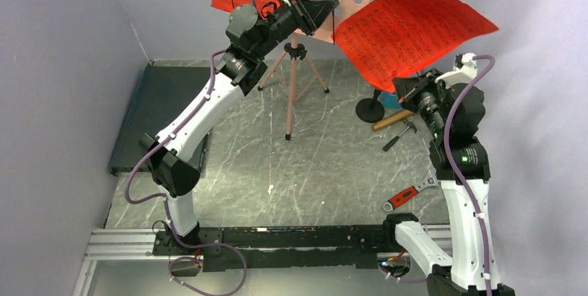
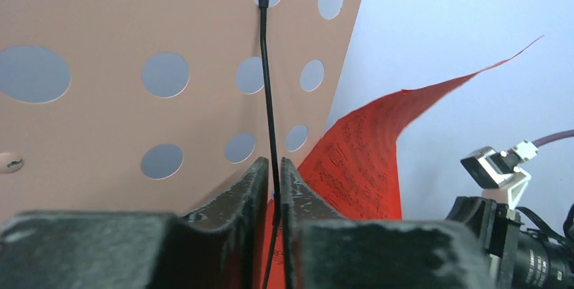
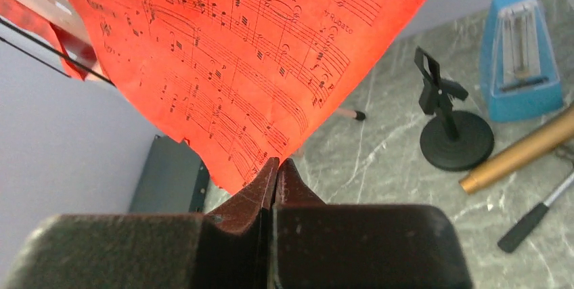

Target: Pack up the instrument practice props

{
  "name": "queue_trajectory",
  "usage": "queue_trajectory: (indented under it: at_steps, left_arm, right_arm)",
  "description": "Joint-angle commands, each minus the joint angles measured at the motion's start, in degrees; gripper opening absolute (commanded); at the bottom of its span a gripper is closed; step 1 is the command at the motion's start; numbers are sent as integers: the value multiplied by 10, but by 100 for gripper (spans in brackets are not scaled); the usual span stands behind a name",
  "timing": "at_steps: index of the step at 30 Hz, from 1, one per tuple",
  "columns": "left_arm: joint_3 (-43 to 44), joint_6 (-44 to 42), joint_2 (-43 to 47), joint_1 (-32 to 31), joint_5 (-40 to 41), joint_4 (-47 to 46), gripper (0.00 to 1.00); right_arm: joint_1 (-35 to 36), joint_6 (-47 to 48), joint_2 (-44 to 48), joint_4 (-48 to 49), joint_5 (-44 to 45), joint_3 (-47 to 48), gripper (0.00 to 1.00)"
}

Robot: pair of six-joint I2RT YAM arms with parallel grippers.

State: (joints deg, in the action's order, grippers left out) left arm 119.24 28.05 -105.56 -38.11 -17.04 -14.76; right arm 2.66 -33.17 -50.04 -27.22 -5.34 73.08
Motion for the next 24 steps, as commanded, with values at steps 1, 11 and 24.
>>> queue_trajectory:
  at_steps: [1, 11, 24]
  left_arm:
    - [-8, -15, 21, -2, 11, -2, 23]
    - [-51, -37, 67, -2, 16, -25, 68]
    - [-155, -76, 169, -2, 32, -50, 77]
  right_arm:
    - [-2, -6, 22, -80, -15, -8, 0]
    - [-2, -15, 18, -148, -135, -75, 0]
    - [0, 21, -50, -88, -247, -259, 0]
